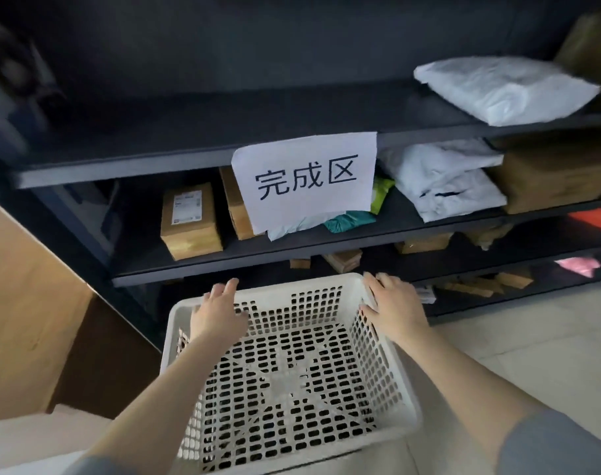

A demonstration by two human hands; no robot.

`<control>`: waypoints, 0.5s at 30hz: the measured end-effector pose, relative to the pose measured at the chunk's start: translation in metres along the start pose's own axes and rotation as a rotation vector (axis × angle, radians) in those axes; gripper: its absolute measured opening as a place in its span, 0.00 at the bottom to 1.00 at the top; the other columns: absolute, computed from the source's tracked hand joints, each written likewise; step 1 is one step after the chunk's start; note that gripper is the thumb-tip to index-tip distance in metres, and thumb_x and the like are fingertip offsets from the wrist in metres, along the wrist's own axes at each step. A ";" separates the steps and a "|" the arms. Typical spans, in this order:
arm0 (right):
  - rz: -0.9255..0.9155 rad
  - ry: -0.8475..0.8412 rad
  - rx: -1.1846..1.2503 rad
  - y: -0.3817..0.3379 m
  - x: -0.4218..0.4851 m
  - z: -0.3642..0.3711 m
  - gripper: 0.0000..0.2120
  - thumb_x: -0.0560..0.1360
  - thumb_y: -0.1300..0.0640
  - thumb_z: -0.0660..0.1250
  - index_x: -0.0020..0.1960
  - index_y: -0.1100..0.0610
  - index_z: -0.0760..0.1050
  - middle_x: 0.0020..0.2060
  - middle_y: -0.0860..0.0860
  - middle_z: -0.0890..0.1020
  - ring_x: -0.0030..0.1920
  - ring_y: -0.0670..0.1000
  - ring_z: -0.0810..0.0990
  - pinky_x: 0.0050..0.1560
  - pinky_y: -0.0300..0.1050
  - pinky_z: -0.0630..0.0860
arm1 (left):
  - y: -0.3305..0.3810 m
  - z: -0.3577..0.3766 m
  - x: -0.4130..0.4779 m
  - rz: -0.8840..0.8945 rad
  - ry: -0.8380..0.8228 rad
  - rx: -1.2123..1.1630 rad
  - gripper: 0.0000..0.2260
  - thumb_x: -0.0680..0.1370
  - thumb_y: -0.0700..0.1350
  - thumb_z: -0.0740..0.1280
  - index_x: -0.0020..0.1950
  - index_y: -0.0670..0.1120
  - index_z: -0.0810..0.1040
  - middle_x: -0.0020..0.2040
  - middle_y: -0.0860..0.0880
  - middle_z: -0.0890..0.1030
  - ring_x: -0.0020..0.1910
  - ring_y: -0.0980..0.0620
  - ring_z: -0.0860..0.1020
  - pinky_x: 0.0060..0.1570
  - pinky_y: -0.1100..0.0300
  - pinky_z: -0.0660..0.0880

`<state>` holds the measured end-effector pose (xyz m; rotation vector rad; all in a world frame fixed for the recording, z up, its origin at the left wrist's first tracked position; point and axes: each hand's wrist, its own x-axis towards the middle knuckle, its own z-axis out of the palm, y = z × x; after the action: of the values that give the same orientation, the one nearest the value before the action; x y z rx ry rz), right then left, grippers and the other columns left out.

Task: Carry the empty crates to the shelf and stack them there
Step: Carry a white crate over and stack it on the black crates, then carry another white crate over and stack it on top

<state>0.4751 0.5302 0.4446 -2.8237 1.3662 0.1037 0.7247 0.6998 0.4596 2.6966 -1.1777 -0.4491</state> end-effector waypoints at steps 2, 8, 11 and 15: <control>-0.019 0.037 -0.008 0.016 -0.013 -0.016 0.31 0.77 0.43 0.59 0.76 0.53 0.56 0.67 0.53 0.71 0.66 0.55 0.71 0.64 0.52 0.70 | 0.024 -0.007 -0.013 0.053 0.004 -0.001 0.31 0.76 0.49 0.65 0.77 0.52 0.56 0.71 0.47 0.68 0.69 0.45 0.68 0.65 0.48 0.72; 0.113 0.130 0.055 0.100 -0.079 -0.053 0.32 0.77 0.43 0.57 0.77 0.52 0.53 0.71 0.53 0.68 0.69 0.55 0.69 0.66 0.50 0.68 | 0.122 -0.018 -0.046 0.208 0.053 0.006 0.33 0.75 0.55 0.64 0.77 0.53 0.54 0.73 0.48 0.69 0.72 0.45 0.66 0.68 0.46 0.67; 0.386 0.188 0.214 0.177 -0.140 -0.067 0.32 0.77 0.42 0.59 0.76 0.51 0.56 0.69 0.54 0.71 0.66 0.56 0.72 0.63 0.51 0.72 | 0.206 -0.009 -0.074 0.347 0.057 -0.014 0.32 0.75 0.56 0.63 0.77 0.53 0.55 0.73 0.48 0.68 0.72 0.45 0.66 0.69 0.45 0.65; 0.640 0.199 0.229 0.282 -0.231 -0.073 0.31 0.76 0.41 0.60 0.75 0.50 0.57 0.65 0.54 0.74 0.62 0.57 0.75 0.57 0.50 0.74 | 0.326 0.017 -0.124 0.539 0.012 -0.025 0.32 0.76 0.58 0.62 0.76 0.51 0.57 0.73 0.47 0.68 0.71 0.44 0.67 0.67 0.45 0.68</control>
<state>0.1152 0.5338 0.5390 -2.1638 2.1140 -0.3197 0.4158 0.5704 0.5562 2.2188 -1.7929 -0.3551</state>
